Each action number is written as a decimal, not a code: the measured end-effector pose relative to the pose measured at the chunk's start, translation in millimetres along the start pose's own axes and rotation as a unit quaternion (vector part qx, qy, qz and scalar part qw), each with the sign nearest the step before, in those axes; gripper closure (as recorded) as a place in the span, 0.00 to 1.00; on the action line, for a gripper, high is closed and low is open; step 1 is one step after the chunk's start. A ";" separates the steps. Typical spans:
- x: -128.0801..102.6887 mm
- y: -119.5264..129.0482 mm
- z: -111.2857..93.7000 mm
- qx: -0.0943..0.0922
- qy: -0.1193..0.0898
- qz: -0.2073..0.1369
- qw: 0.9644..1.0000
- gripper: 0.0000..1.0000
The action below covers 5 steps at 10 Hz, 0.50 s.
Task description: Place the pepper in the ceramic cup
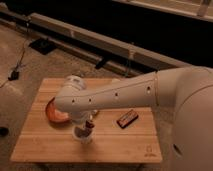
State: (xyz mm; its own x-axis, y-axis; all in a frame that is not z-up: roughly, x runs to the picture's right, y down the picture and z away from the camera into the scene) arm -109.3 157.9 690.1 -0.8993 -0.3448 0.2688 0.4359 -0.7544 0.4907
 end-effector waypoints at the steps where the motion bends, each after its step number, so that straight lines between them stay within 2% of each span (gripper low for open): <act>1: 0.0 -0.4 0.1 0.000 -0.001 -0.001 1.000 0.40; 5: 0.7 -1.0 -0.9 -0.001 -0.002 -0.003 1.000 0.40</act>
State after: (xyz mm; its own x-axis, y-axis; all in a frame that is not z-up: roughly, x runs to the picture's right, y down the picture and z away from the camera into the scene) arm -110.4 157.9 689.1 -0.9022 -0.3373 0.2687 0.4296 -0.7579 0.4910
